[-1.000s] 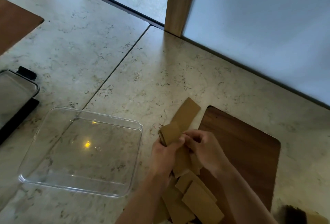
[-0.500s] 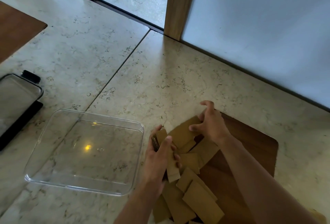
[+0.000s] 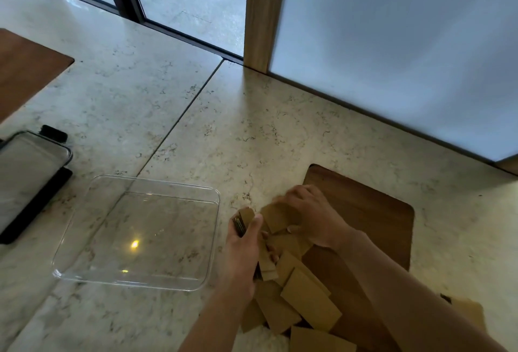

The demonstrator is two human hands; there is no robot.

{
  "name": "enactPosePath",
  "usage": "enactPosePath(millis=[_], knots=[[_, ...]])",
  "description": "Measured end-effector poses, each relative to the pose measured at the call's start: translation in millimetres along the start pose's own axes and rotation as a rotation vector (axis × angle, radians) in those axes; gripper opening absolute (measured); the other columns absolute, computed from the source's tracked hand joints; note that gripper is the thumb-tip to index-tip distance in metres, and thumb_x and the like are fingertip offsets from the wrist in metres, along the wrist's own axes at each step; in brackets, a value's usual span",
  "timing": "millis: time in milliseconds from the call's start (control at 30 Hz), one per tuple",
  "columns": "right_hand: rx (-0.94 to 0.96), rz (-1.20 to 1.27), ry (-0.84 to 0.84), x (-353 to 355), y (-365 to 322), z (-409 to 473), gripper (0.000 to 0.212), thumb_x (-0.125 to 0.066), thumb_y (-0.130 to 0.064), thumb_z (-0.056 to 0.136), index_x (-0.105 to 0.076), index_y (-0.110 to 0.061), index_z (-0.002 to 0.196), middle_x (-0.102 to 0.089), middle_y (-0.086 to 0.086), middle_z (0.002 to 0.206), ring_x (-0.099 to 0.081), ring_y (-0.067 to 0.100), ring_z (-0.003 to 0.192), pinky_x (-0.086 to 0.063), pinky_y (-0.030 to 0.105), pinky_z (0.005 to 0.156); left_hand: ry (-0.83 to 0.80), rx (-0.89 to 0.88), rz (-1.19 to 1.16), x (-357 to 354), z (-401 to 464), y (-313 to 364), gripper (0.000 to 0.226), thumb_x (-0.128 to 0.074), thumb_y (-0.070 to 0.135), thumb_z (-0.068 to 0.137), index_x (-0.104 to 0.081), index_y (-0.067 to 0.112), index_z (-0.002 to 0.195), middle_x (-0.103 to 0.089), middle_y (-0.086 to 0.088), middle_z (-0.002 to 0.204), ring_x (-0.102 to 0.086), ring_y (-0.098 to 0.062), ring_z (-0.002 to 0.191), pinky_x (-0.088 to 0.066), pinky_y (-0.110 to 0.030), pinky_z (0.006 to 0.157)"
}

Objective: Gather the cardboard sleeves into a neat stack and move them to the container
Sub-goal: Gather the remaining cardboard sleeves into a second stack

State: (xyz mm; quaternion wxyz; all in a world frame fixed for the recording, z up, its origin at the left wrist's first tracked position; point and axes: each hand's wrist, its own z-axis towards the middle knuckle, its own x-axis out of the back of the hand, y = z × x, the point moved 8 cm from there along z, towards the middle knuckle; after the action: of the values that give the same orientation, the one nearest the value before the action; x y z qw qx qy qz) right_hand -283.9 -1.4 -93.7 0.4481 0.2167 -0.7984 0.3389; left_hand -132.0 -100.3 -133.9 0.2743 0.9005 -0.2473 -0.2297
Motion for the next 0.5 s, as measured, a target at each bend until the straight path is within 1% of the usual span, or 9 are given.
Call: enactPosePath(millis=[67,100,167,233,267,333,400,467,500], knots=[[-0.062,-0.027,0.086,9.3,8.9,0.7,0.062,-0.075,-0.038,0.086,-0.05,-0.028,0.142,-0.051,0.001,0.13,-0.04,0.022,0.121,-0.036,0.038,0.11,0.008,0.01,0.002,3.9,-4.2,-2.0,0.033,-0.075,0.039,0.095,-0.064,0.028,0.124,-0.073,-0.016,0.085,-0.067,-0.035,0.066,-0.06,-0.052,0.07],[-0.097,0.015,0.164,18.7,14.7,-2.9,0.047,-0.075,-0.038,0.088,-0.059,-0.023,0.13,-0.056,-0.001,0.117,-0.046,0.018,0.109,-0.042,0.031,0.098,0.007,0.009,0.001,5.2,-7.6,-1.5,0.034,-0.075,0.039,0.095,-0.063,0.028,0.125,-0.072,-0.017,0.086,-0.067,-0.034,0.066,-0.061,-0.051,0.068],[-0.234,0.259,0.29,32.1,30.5,-19.5,0.016,-0.071,-0.036,0.093,-0.064,-0.022,0.094,-0.06,-0.006,0.089,-0.054,0.014,0.081,-0.04,0.019,0.068,-0.005,-0.012,0.014,5.6,-13.9,1.3,0.039,-0.077,0.044,0.091,-0.063,0.028,0.123,-0.072,-0.016,0.087,-0.068,-0.033,0.067,-0.062,-0.052,0.067],[-0.44,0.598,0.384,27.2,45.7,-42.3,0.02,-0.064,-0.037,0.098,-0.062,-0.023,0.084,-0.066,0.0,0.08,-0.059,0.014,0.069,-0.041,0.015,0.052,-0.017,-0.021,0.053,3.2,-18.9,2.8,0.053,-0.08,0.057,0.079,-0.065,0.029,0.121,-0.076,-0.015,0.094,-0.072,-0.035,0.079,-0.063,-0.063,0.079],[-0.52,0.788,0.414,17.9,46.5,-57.1,0.017,-0.061,-0.035,0.1,-0.065,-0.022,0.088,-0.07,0.003,0.083,-0.064,0.016,0.07,-0.044,0.014,0.051,-0.019,-0.014,0.078,2.0,-23.0,2.9,0.061,-0.081,0.065,0.072,-0.067,0.03,0.12,-0.078,-0.014,0.101,-0.074,-0.037,0.09,-0.06,-0.068,0.088],[-0.563,1.105,0.437,-2.3,36.0,-87.2,0.015,-0.058,-0.022,0.1,-0.072,-0.023,0.097,-0.075,0.001,0.091,-0.07,0.022,0.083,-0.052,0.021,0.064,-0.036,0.04,0.148,-4.8,-30.8,-1.0,0.081,-0.078,0.08,0.063,-0.069,0.03,0.126,-0.077,-0.015,0.118,-0.071,-0.041,0.112,-0.056,-0.067,0.098],[-0.446,1.297,0.464,-10.2,17.2,-109.4,0.019,-0.063,-0.004,0.094,-0.077,-0.017,0.094,-0.076,0.0,0.103,-0.069,0.025,0.103,-0.057,0.032,0.081,-0.08,0.155,0.212,-10.5,-37.8,-10.5,0.096,-0.068,0.087,0.062,-0.067,0.025,0.135,-0.077,-0.017,0.122,-0.071,-0.042,0.114,-0.058,-0.063,0.098],[-0.246,1.389,0.541,-5.2,-1.2,-131.1,0.009,-0.072,0.004,0.079,-0.075,-0.005,0.08,-0.067,0.006,0.125,-0.062,0.019,0.122,-0.057,0.03,0.091,-0.182,0.248,0.24,-19.4,-48.0,-20.3,0.095,-0.061,0.087,0.07,-0.067,0.02,0.136,-0.078,-0.019,0.119,-0.074,-0.041,0.11,-0.06,-0.06,0.094],[-0.153,1.423,0.558,-4.4,-11.0,-141.3,0.008,-0.073,0.003,0.075,-0.074,-0.005,0.076,-0.058,0.004,0.137,-0.058,0.012,0.127,-0.055,0.027,0.093,-0.256,0.251,0.24,-23.7,-52.9,-24.7,0.091,-0.059,0.086,0.076,-0.068,0.02,0.137,-0.078,-0.02,0.121,-0.075,-0.042,0.11,-0.061,-0.057,0.093]])
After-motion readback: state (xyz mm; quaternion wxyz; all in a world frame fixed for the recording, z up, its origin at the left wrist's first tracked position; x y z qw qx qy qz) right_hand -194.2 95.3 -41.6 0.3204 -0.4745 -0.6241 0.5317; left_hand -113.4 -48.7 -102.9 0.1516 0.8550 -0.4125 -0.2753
